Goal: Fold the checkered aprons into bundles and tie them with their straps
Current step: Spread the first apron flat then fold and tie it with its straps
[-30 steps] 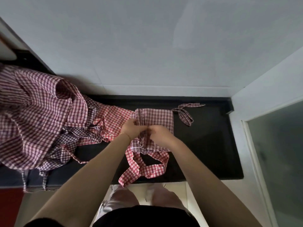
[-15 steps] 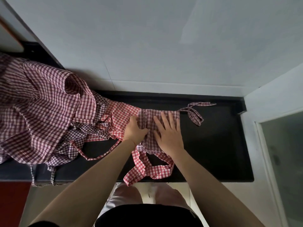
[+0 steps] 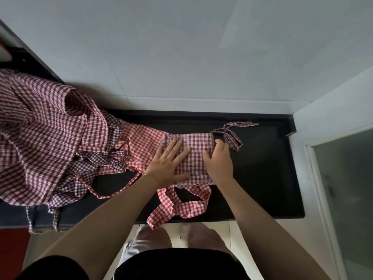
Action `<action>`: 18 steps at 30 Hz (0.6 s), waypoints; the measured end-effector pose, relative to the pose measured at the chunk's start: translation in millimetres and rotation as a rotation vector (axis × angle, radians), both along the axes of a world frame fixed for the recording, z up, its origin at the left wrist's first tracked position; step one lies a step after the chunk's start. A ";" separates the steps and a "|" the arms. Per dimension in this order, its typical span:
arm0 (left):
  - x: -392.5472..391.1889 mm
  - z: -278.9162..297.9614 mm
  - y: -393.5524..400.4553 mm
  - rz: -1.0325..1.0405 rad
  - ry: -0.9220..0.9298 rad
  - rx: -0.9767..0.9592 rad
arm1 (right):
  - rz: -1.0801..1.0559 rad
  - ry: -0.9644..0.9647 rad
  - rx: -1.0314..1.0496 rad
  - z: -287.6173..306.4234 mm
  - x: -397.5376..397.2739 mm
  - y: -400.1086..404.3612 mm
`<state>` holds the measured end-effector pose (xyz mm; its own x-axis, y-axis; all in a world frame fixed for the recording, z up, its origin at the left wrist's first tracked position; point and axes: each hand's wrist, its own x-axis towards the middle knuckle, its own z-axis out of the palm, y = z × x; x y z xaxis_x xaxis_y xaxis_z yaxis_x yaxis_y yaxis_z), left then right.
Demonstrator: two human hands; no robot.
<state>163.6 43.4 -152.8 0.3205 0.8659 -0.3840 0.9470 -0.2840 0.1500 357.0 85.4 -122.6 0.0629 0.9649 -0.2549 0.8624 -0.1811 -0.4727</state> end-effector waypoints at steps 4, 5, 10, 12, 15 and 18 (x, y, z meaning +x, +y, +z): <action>7.7 0.3 0.5 0.009 0.036 -0.008 | -0.238 0.302 -0.588 21.3 6.0 19.5; 9.8 1.1 0.3 0.025 0.041 -0.011 | -0.211 0.301 -0.591 22.8 4.1 21.5; 20.2 10.0 7.8 0.153 -0.105 0.008 | -0.026 0.155 -0.419 28.8 -25.3 7.5; 14.1 20.0 11.0 0.197 -0.209 0.021 | 0.035 0.016 -0.316 31.1 -34.7 -2.5; 3.3 28.6 6.7 0.269 -0.159 0.060 | 0.081 -0.181 -0.162 35.4 -46.4 -14.1; -1.9 32.7 0.0 0.393 -0.217 -0.085 | 0.095 -0.256 -0.082 36.9 -66.5 -22.5</action>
<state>161.8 43.4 -120.1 0.0543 0.9064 -0.4189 0.9245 0.1129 0.3641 290.5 62.9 -85.6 0.0456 0.9463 -0.3202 0.9669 -0.1223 -0.2239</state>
